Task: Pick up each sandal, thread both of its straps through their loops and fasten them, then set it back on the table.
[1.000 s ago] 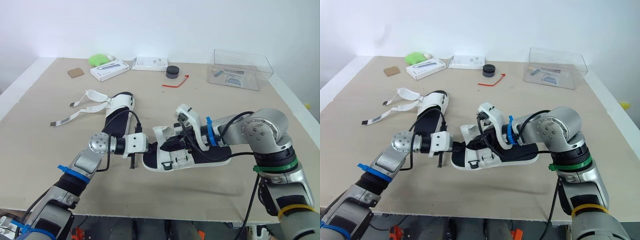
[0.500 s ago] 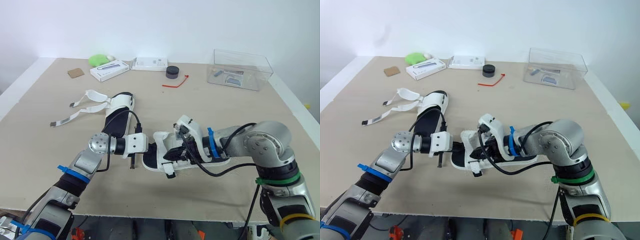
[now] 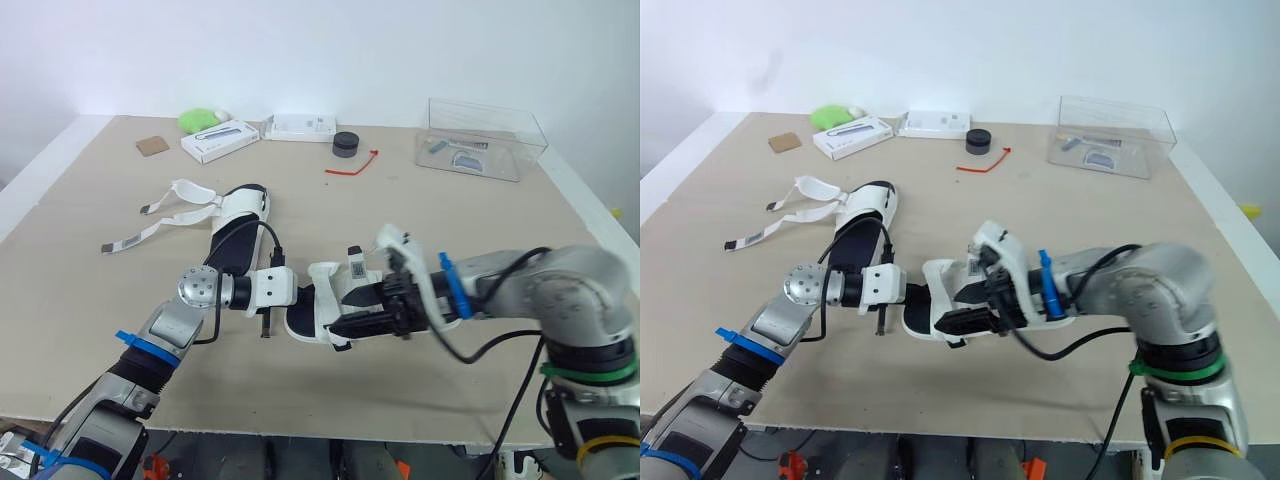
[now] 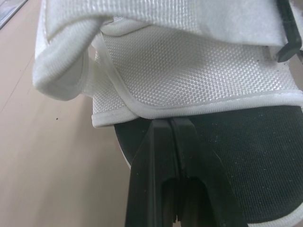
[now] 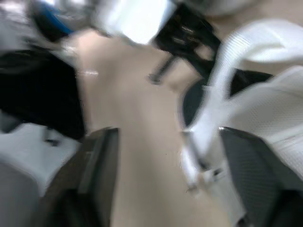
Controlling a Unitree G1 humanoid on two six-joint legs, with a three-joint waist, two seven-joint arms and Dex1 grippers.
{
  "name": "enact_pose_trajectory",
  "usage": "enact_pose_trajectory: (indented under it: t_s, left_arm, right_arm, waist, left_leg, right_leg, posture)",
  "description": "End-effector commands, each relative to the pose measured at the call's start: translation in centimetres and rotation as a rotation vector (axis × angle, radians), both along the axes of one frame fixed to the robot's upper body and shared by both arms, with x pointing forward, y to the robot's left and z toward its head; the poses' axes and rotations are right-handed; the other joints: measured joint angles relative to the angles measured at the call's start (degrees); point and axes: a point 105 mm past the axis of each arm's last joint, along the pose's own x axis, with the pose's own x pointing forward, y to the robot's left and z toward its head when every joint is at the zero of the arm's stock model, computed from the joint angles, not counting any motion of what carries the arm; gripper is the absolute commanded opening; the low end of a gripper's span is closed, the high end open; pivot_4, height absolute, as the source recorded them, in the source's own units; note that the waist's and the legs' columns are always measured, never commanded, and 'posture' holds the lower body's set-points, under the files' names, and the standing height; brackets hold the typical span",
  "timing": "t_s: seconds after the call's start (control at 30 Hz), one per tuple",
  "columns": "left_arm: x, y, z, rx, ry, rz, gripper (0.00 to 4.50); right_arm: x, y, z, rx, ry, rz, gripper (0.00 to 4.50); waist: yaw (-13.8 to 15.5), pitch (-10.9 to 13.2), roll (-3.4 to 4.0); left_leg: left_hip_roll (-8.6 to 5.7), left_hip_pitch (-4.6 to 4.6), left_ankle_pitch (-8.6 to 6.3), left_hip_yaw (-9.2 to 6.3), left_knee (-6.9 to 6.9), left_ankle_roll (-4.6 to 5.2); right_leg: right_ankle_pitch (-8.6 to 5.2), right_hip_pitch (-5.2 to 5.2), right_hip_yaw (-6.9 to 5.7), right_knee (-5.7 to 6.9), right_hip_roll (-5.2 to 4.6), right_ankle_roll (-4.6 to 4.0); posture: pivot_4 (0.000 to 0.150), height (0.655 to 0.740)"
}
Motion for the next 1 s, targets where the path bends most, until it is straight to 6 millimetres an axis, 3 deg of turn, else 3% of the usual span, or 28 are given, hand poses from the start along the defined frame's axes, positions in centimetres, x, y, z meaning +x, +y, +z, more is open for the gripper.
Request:
enact_pose_trajectory:
  t_s: [0.03,0.13,0.3,1.0]
  left_arm:
    - [0.0,0.9,-2.1,0.077,0.054,0.028,0.0]
    - [0.1,0.7,-2.1,0.077,0.053,0.024,0.0]
    - [0.3,0.6,-1.8,0.077,0.049,0.02,0.0]
    - [0.4,1.0,-1.8,0.086,0.048,0.024,0.0]
  right_arm:
    - [-2.0,-0.7,-0.2,0.025,0.063,0.054,4.43]
    - [-2.6,-0.7,-2.6,-0.009,0.091,0.013,4.43]
    - [-0.6,-0.4,-5.4,-0.034,0.033,-0.166,4.43]
    - [0.8,1.3,-6.6,-0.01,0.057,-0.252,4.43]
  waist:
    - [0.0,0.0,-0.04]
    - [0.0,0.0,-0.02]
    - [0.0,0.0,0.03]
    - [-0.1,0.0,0.03]
  left_leg:
    - [0.0,0.01,0.0,0.0,-0.01,0.0]
    - [0.01,0.0,0.0,-0.13,-0.02,0.0]
    - [0.02,0.04,0.09,0.01,-0.01,0.08]
    - [0.18,0.17,0.2,0.12,0.0,0.2]
  right_leg:
    - [-0.01,0.0,0.0,0.0,-0.02,-0.02]
    - [-0.05,0.03,0.0,0.01,-0.04,-0.08]
    - [-0.12,0.0,0.03,0.02,0.07,0.31]
    - [-0.03,0.02,0.2,0.03,0.45,0.0]
  posture:
    - [0.15,0.74]
    - [0.15,0.74]
    - [0.15,0.74]
    - [0.15,0.74]
